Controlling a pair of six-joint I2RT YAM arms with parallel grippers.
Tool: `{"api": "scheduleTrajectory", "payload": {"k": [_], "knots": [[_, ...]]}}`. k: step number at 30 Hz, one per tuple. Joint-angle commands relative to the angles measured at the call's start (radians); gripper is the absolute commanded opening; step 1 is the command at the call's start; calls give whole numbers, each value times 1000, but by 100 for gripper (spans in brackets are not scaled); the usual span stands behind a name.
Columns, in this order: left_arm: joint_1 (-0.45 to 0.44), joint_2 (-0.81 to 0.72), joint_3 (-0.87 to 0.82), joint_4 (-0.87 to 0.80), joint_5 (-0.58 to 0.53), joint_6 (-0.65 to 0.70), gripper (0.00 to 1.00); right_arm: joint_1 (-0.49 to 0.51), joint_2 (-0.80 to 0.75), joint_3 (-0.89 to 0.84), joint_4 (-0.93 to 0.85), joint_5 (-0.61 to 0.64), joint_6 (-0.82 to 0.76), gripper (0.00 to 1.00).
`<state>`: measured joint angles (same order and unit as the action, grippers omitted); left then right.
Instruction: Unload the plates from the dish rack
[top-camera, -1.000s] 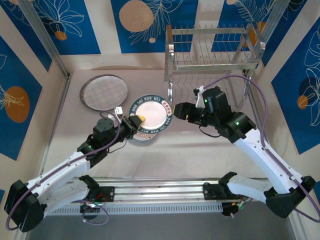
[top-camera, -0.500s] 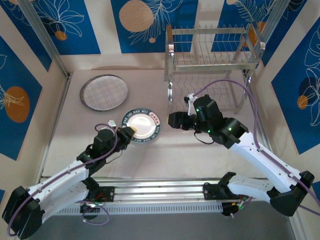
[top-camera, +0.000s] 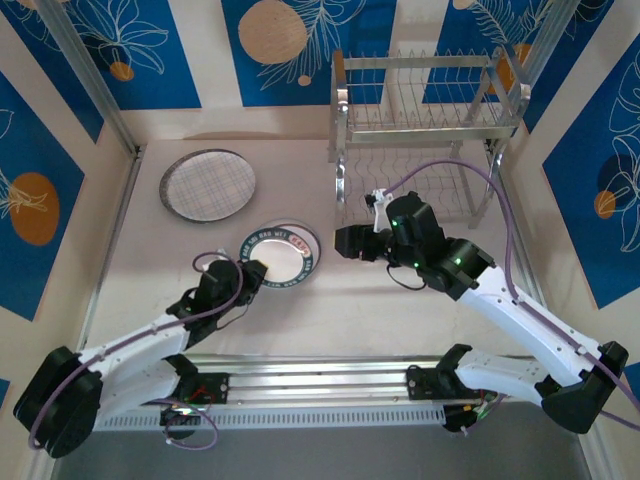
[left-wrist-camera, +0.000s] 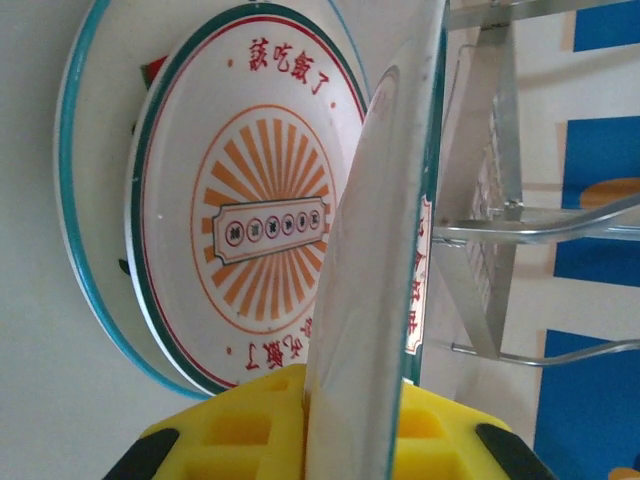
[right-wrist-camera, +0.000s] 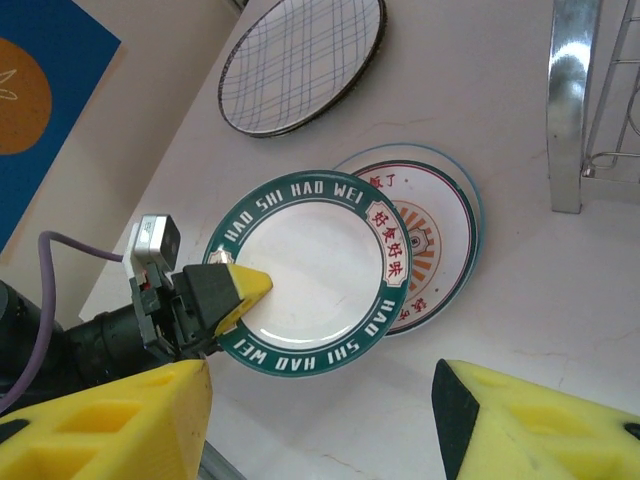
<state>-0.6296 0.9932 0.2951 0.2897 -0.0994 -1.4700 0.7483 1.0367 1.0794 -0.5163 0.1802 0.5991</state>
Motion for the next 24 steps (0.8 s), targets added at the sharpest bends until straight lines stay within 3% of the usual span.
{"api": "scheduleTrajectory", "payload": {"k": [1, 24], "knots": [[14, 34, 5, 114, -26, -19, 13, 6, -21, -4, 14, 19, -18, 61], [59, 315, 56, 310, 57, -13, 15, 6, -23, -7, 17, 13, -25, 61]]}}
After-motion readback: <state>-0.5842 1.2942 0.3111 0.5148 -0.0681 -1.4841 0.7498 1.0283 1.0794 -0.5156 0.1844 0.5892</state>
